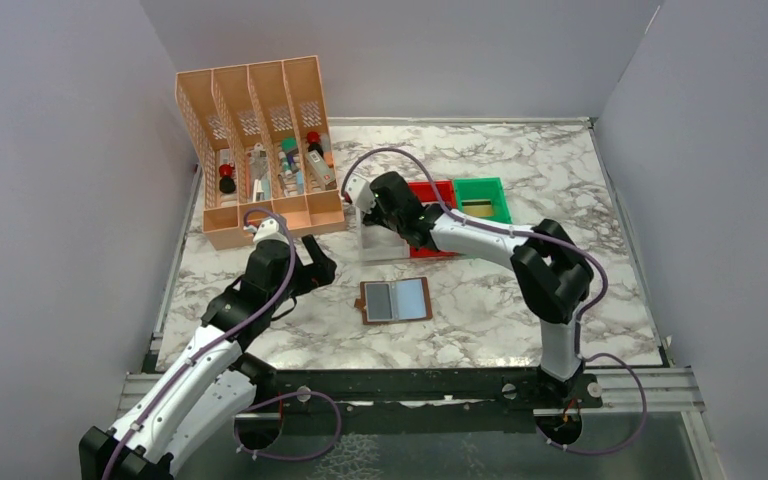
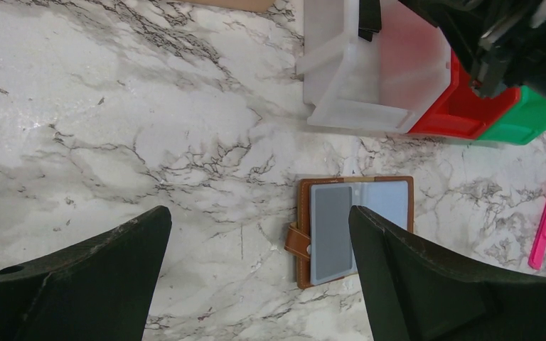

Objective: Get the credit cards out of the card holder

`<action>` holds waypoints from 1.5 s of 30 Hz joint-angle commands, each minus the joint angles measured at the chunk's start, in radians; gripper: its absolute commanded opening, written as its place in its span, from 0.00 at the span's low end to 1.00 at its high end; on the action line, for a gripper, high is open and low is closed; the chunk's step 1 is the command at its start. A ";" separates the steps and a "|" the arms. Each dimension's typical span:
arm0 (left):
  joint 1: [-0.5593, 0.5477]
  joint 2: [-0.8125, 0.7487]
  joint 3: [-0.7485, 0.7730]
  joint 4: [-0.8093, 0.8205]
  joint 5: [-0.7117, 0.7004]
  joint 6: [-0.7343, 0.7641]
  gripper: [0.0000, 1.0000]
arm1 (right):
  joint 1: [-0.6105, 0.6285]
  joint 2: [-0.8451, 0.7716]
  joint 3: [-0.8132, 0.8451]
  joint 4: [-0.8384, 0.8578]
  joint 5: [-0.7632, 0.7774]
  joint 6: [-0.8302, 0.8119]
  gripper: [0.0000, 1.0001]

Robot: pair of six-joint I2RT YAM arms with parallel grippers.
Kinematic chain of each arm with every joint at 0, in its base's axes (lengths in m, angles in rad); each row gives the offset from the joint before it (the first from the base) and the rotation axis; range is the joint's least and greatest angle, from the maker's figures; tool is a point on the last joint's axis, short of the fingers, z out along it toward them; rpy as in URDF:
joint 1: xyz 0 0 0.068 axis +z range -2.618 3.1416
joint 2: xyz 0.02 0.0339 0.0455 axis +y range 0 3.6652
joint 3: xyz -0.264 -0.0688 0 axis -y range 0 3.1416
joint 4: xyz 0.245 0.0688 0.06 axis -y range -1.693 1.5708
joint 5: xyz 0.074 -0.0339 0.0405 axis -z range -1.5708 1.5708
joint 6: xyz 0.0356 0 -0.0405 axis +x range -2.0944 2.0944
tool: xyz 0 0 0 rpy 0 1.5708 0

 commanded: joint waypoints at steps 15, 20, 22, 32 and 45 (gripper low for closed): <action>-0.001 -0.010 -0.010 0.015 -0.029 -0.008 0.99 | 0.021 0.168 0.080 0.093 0.115 -0.159 0.08; -0.001 -0.006 -0.010 0.014 -0.028 -0.006 0.99 | 0.023 0.190 0.081 0.089 0.111 -0.156 0.08; 0.000 -0.006 -0.009 0.015 -0.026 -0.006 0.99 | 0.023 0.198 0.092 0.081 0.120 -0.146 0.09; -0.001 -0.007 -0.010 0.015 -0.019 -0.008 0.99 | 0.022 0.191 0.166 -0.116 0.050 0.010 0.28; 0.000 0.010 -0.017 0.025 0.014 -0.008 0.99 | 0.023 -0.021 0.092 -0.109 -0.009 0.330 0.36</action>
